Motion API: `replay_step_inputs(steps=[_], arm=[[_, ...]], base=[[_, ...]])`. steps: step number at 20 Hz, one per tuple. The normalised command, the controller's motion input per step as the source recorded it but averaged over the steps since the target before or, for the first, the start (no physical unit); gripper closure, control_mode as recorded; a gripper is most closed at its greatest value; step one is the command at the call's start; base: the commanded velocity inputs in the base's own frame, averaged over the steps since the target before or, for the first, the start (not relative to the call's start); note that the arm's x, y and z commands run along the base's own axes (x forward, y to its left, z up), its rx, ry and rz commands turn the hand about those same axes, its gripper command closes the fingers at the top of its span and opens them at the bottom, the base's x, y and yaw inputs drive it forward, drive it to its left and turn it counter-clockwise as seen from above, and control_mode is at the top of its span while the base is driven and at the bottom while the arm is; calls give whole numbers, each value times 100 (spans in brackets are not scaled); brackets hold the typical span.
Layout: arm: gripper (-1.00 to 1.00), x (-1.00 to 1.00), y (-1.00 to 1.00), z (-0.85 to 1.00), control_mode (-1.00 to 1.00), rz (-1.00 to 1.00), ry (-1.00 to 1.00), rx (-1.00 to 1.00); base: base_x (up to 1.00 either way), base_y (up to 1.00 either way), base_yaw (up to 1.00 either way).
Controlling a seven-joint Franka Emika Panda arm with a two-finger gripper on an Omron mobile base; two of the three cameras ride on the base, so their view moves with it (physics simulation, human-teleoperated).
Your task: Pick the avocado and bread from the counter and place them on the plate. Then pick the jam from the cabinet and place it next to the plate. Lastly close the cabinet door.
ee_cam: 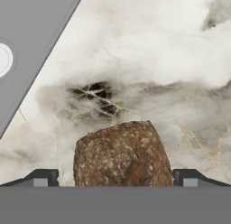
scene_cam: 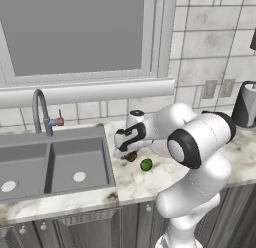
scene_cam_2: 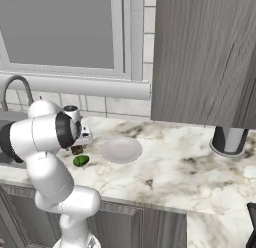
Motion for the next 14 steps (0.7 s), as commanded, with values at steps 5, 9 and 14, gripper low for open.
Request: replay_step_inputs(steps=[5, 9, 14], arm=[[-100, 1, 0, -19, -100, 5, 0, -3], [100, 0, 1, -17, -100, 5, 0, -4], [100, -11, -15, -1, -100, 0, -10, 0]], base=[[0, 0, 0], [0, 0, 0], [0, 0, 0]])
